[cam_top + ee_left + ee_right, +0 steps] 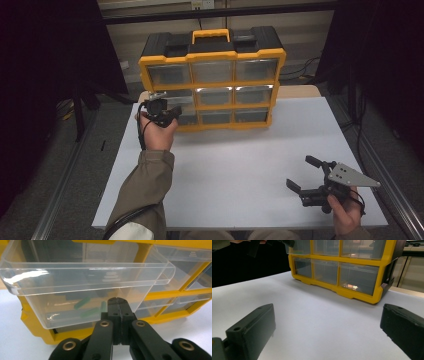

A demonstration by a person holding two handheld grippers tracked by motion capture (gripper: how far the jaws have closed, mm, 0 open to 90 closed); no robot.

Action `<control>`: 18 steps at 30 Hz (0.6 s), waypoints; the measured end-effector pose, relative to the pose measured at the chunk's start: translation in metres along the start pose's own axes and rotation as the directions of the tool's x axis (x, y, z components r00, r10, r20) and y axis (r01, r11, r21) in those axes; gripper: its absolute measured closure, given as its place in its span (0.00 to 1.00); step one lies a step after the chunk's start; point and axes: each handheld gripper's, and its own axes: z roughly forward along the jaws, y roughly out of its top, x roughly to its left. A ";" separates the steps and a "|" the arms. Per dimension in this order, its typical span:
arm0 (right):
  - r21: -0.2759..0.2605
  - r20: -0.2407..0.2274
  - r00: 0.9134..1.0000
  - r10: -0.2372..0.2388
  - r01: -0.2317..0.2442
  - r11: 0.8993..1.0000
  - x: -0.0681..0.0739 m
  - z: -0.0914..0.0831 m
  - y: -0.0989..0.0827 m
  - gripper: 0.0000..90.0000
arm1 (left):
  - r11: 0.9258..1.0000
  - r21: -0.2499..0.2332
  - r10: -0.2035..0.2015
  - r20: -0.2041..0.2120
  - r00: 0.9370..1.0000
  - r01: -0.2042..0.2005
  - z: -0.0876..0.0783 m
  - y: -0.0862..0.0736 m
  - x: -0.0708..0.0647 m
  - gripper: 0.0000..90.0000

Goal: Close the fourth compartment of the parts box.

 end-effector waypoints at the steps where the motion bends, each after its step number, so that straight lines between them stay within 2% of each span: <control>1: 0.001 0.002 1.000 -0.001 0.001 1.000 0.000 0.000 0.000 0.00 | 1.000 -0.001 0.004 -0.002 1.000 -0.004 0.000 0.000 0.000 1.00; 10: -0.003 0.002 1.000 -0.004 0.004 1.000 0.000 0.000 0.000 0.00 | 1.000 -0.016 -0.003 -0.022 1.000 0.002 0.004 0.003 0.001 1.00; 15: -0.001 0.002 1.000 -0.001 0.001 1.000 0.000 0.000 0.000 0.00 | 1.000 -0.027 -0.013 -0.011 1.000 0.013 0.006 0.005 0.001 1.00; 18: 0.001 0.002 1.000 0.000 0.000 1.000 0.000 -0.001 0.000 0.00 | 1.000 -0.030 -0.006 -0.015 1.000 0.005 0.006 0.007 0.001 1.00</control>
